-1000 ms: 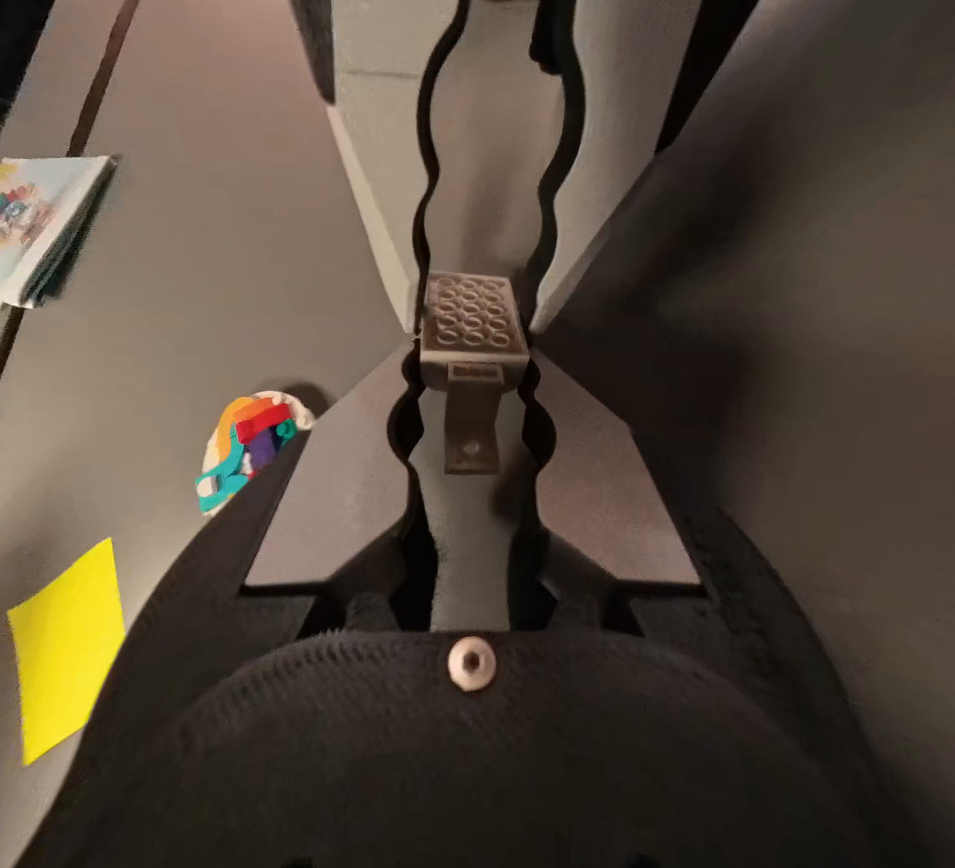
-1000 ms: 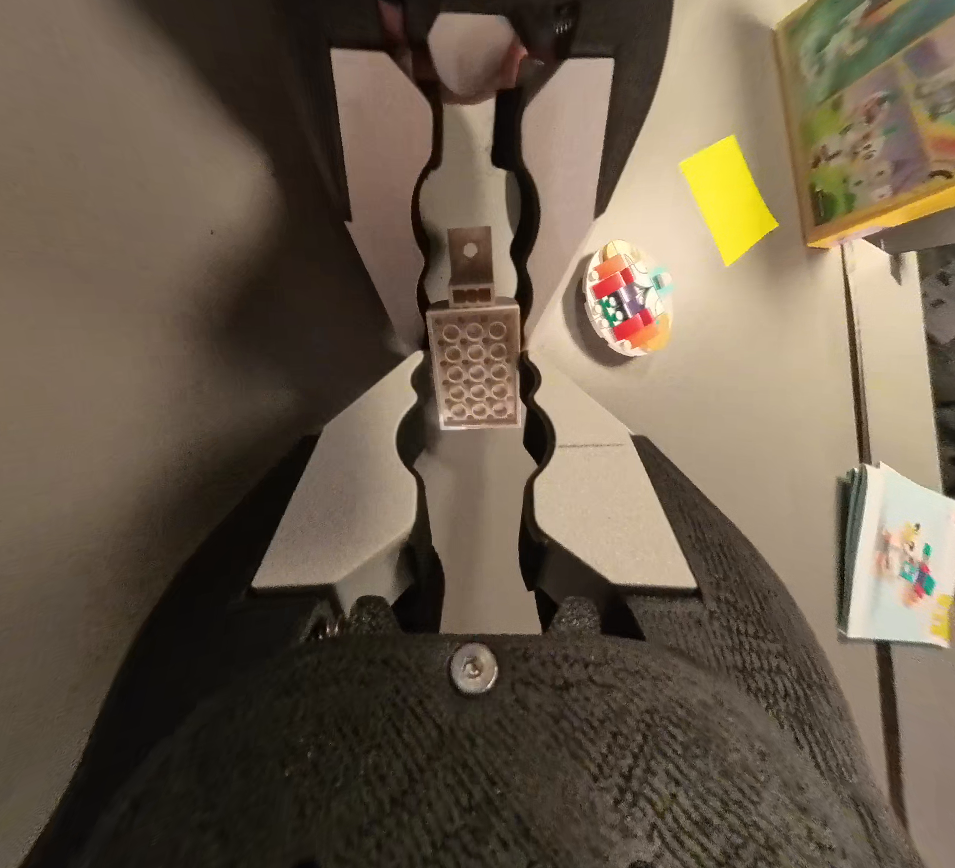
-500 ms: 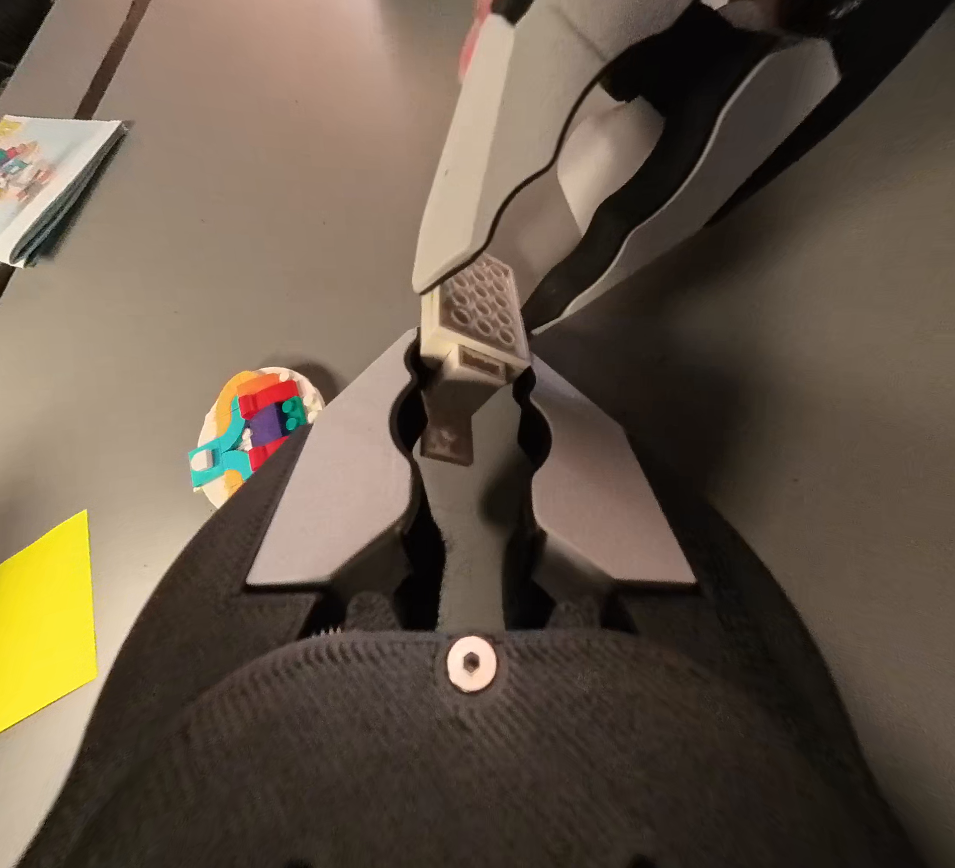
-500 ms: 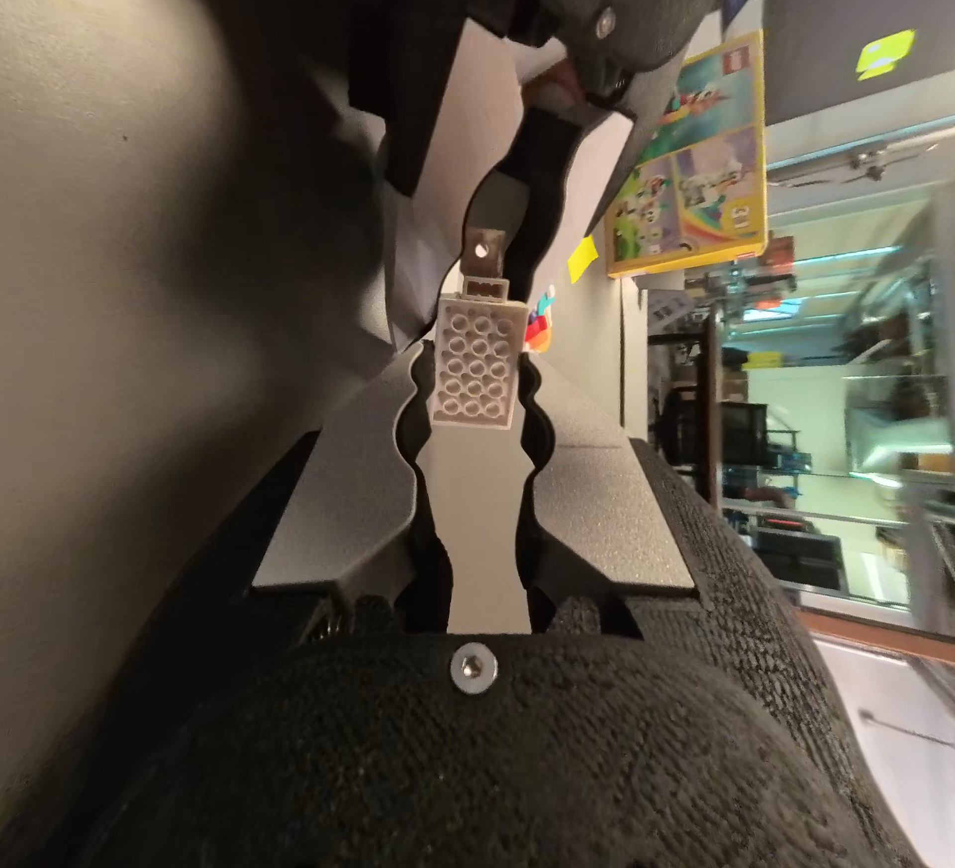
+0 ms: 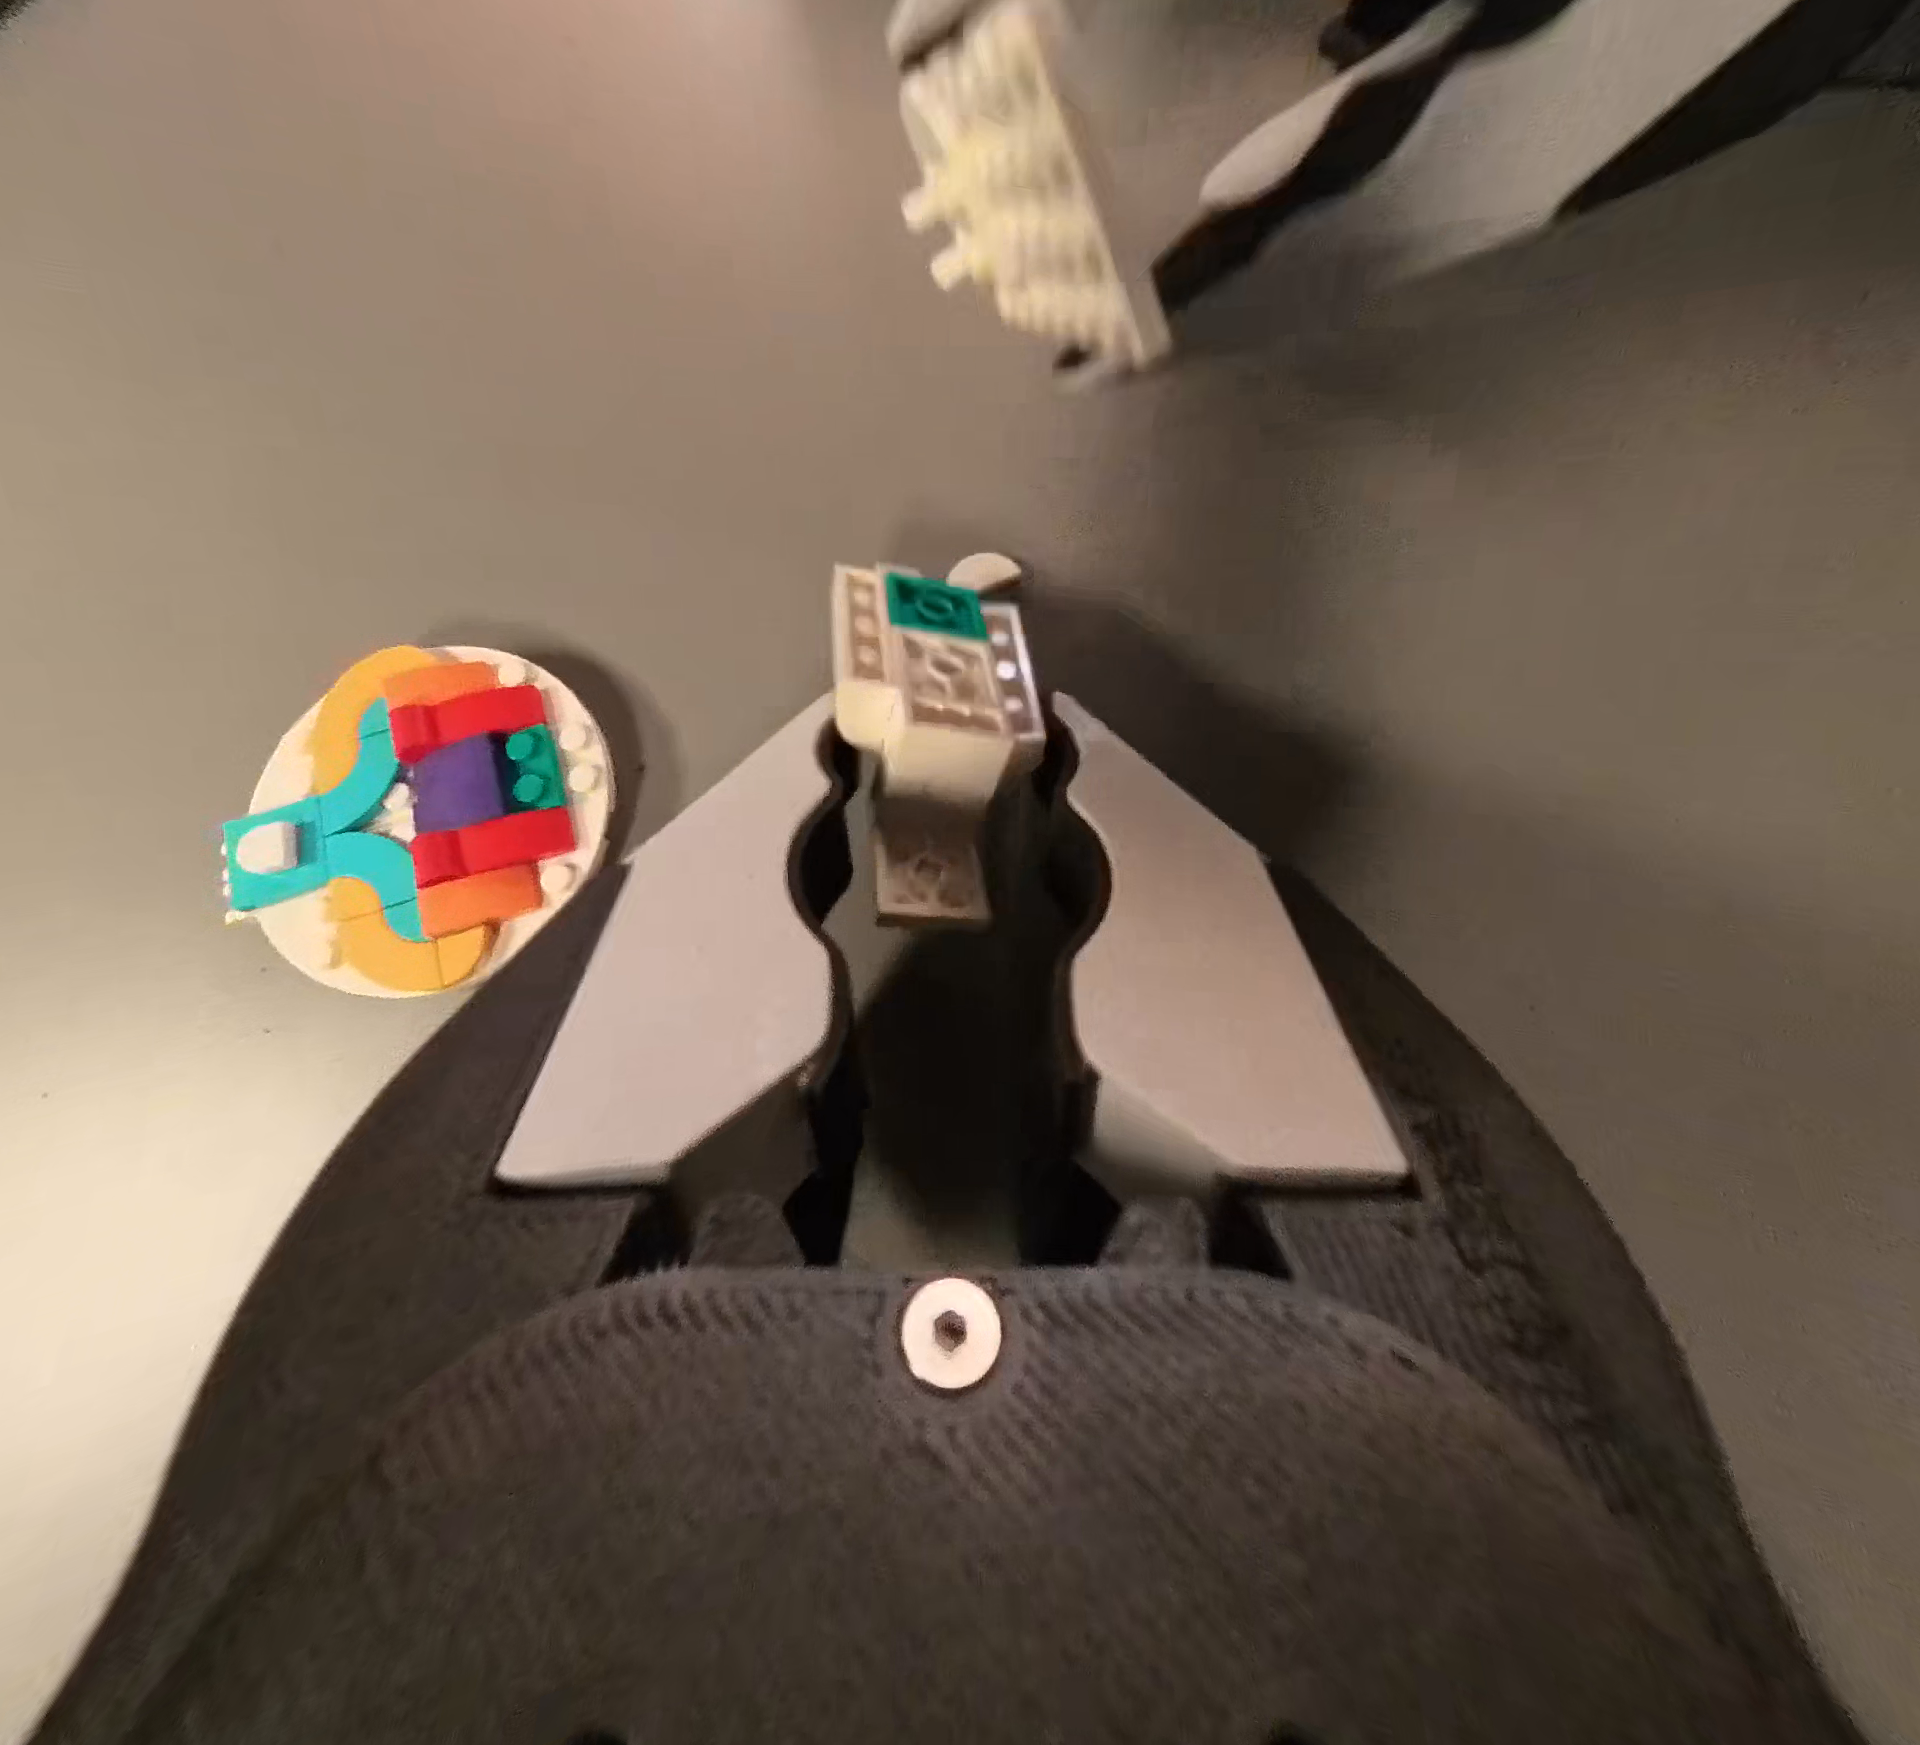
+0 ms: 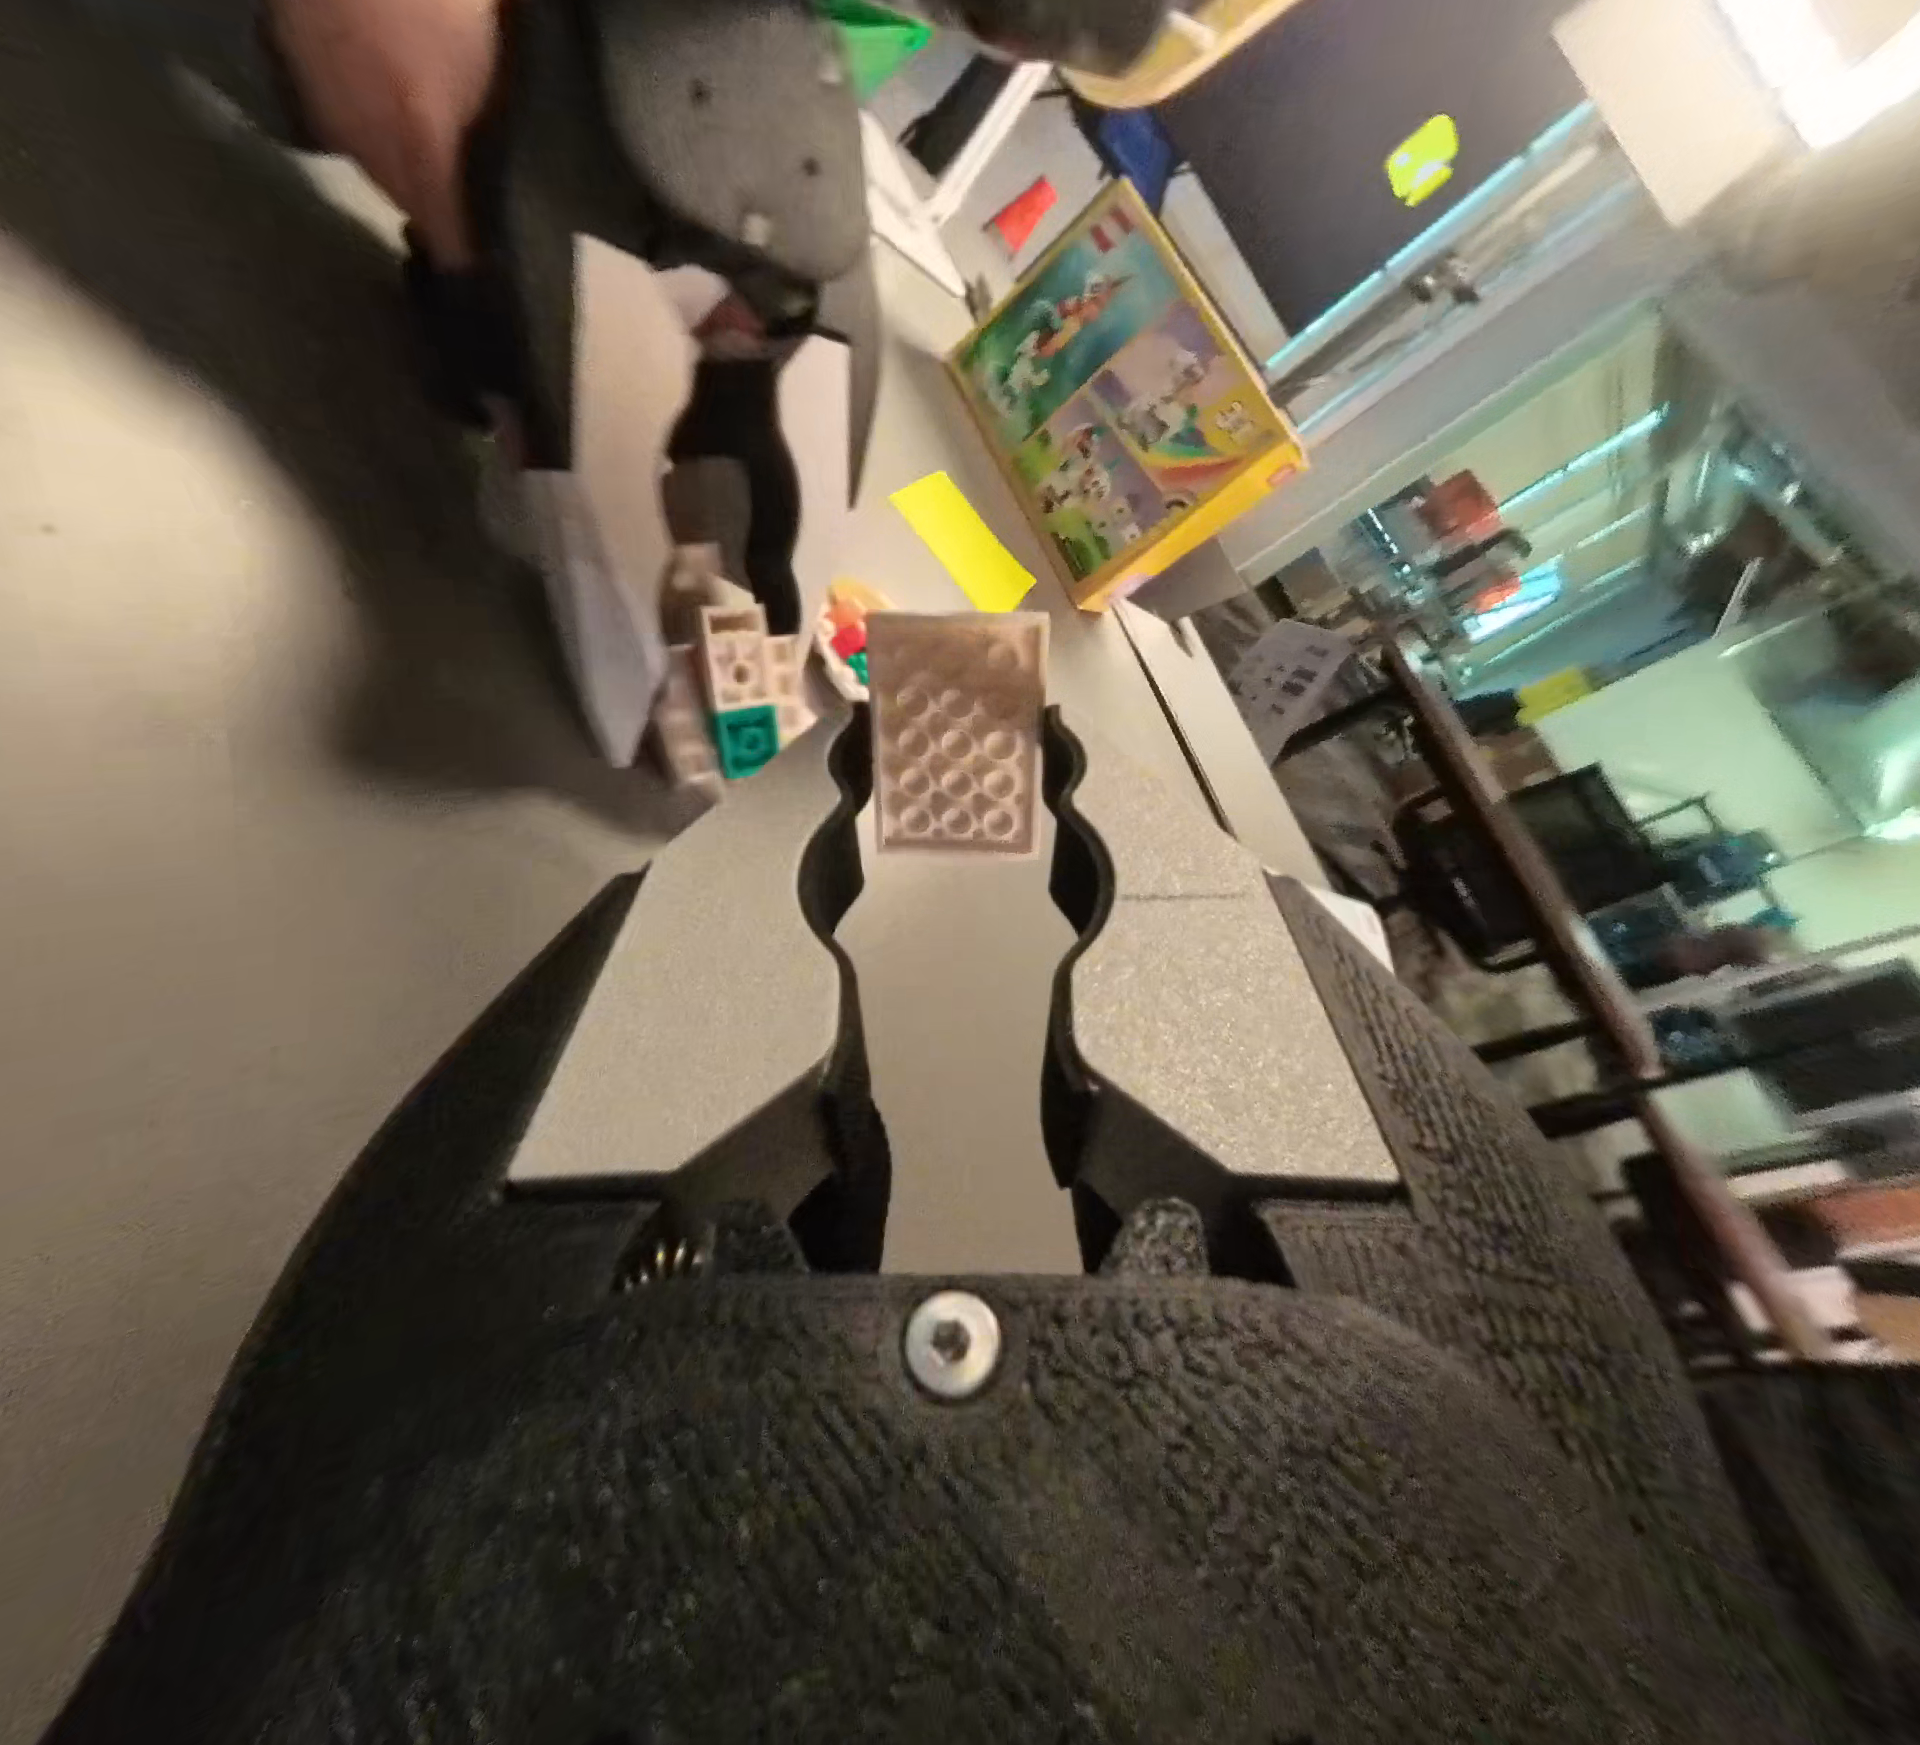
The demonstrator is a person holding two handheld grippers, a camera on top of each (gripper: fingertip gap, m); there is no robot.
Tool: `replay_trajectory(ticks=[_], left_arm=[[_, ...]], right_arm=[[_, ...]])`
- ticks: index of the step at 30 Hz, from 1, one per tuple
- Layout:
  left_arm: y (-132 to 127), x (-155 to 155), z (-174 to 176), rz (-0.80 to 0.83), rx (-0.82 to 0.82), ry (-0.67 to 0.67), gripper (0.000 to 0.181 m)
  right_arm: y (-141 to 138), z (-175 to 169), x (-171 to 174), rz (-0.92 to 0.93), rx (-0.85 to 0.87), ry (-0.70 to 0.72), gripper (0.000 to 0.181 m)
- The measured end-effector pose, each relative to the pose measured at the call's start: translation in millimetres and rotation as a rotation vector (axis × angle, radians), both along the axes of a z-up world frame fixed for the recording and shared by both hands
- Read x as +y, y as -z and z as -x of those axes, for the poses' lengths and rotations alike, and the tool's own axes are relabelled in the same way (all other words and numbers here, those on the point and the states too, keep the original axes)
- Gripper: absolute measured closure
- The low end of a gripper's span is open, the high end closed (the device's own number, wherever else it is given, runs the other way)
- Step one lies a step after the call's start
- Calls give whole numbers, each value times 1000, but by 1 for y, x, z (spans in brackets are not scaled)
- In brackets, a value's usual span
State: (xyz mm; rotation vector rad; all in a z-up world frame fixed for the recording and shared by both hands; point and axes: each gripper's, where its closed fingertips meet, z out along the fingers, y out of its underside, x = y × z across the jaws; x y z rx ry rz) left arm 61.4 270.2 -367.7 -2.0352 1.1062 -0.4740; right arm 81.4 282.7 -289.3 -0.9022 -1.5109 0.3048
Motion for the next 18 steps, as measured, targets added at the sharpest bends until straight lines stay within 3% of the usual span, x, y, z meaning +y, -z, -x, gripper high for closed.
replay_trajectory(ticks=[3, 7, 11, 16, 18], left_arm=[[-1, 2, 1, 17, -17, -28, 123], [-23, 3, -4, -8, -153, -49, 115], [-74, -3, -26, -95, -448, -37, 131], [-81, 3, -25, -241, -384, -104, 151], [-75, 3, -25, -274, -306, -105, 174]], right_arm=[[-8, -9, 13, 90, 92, 15, 151], [-13, -19, 33, 113, 160, 99, 151], [-19, -10, 25, -230, 111, 180, 151], [-11, 8, 2, -491, 20, 145, 151], [-11, 10, -7, -564, 17, 120, 151]])
